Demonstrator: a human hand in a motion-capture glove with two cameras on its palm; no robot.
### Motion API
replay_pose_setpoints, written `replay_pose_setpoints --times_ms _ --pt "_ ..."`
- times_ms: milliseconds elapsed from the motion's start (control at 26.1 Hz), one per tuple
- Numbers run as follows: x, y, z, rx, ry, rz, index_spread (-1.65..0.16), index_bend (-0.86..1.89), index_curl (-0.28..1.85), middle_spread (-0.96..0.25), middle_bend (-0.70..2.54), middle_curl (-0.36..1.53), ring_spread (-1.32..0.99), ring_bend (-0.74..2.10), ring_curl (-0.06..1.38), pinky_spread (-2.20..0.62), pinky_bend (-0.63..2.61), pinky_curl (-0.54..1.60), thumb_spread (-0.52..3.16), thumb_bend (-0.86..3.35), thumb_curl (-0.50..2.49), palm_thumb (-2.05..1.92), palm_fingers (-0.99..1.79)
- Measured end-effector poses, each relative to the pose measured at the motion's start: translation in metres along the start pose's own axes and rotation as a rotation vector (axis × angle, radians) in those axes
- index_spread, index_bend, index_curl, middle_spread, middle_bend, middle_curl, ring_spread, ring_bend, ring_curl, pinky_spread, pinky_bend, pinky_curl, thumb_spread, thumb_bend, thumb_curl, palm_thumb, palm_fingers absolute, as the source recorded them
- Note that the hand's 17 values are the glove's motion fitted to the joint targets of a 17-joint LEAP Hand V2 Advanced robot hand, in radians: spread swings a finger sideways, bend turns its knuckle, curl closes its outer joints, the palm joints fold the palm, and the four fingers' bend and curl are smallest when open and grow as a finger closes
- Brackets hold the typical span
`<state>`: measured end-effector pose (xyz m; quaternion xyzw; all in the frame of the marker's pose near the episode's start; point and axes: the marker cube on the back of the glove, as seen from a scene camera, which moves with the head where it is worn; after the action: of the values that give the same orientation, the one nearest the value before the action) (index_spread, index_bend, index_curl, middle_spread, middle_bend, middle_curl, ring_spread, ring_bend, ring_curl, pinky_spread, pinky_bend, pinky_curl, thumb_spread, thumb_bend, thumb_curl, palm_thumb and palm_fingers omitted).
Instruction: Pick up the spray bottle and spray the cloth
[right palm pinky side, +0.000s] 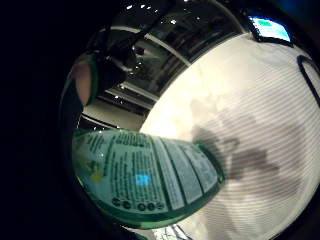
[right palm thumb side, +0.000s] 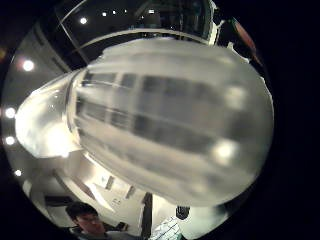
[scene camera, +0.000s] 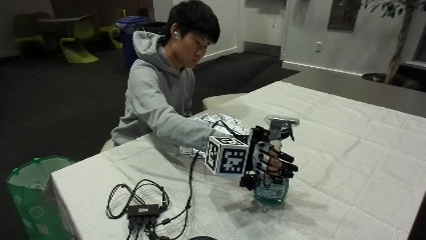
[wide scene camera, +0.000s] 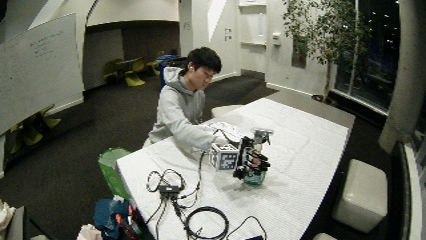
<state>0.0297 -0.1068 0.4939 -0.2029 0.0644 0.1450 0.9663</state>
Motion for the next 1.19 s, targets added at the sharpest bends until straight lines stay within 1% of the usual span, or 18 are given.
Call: replay_pose_setpoints --times_ms 383,498,651,766,805,881,958,1034,1188 --pt "-0.011 -0.006 0.003 0.026 -0.017 0.006 -0.26 0.12 0.25 -0.05 0.28 0.38 -0.04 0.54 0.37 0.14 0.34 0.34 0.91 -0.02 0.36 0.76 0.79" --pt "-0.012 -0.009 0.005 0.038 -0.035 0.019 -0.25 0.12 0.25 -0.05 0.28 0.38 -0.05 0.56 0.37 0.12 0.33 0.33 0.91 -0.02 0.36 0.78 0.87" --pt "-0.013 -0.012 0.01 0.034 -0.063 0.037 -0.22 0.22 0.3 -0.05 0.35 0.4 -0.09 0.56 0.36 0.05 0.25 0.31 0.9 -0.02 0.37 0.8 1.2" --pt "-0.015 -0.012 0.012 0.013 -0.059 0.028 -0.2 0.26 0.34 -0.07 0.44 0.44 -0.1 0.61 0.4 -0.07 0.27 0.33 0.89 0.01 0.39 0.87 1.48" --pt "-0.015 -0.011 0.012 0.007 -0.052 0.023 -0.2 0.26 0.35 -0.07 0.5 0.46 -0.11 0.62 0.4 -0.1 0.26 0.33 0.88 0.01 0.4 0.88 1.51" --pt "-0.017 -0.01 0.01 -0.01 -0.032 0.012 -0.2 0.26 0.37 -0.08 0.53 0.48 -0.12 0.65 0.42 -0.13 0.3 0.35 0.8 0.0 0.43 0.9 1.5" --pt "-0.02 -0.007 0.007 -0.049 0.001 -0.007 -0.2 0.31 0.39 -0.08 0.55 0.49 -0.13 0.65 0.43 -0.17 0.32 0.36 0.68 0.0 0.47 0.93 1.48" --pt "-0.024 -0.001 0.003 -0.121 0.051 -0.034 -0.21 0.36 0.41 -0.09 0.58 0.5 -0.14 0.65 0.43 -0.19 0.31 0.36 0.6 -0.01 0.49 0.94 1.48" --pt "-0.035 0.018 -0.011 -0.333 0.175 -0.101 -0.2 0.42 0.45 -0.1 0.61 0.51 -0.16 0.65 0.44 -0.23 0.33 0.38 0.48 -0.02 0.53 0.94 1.47"
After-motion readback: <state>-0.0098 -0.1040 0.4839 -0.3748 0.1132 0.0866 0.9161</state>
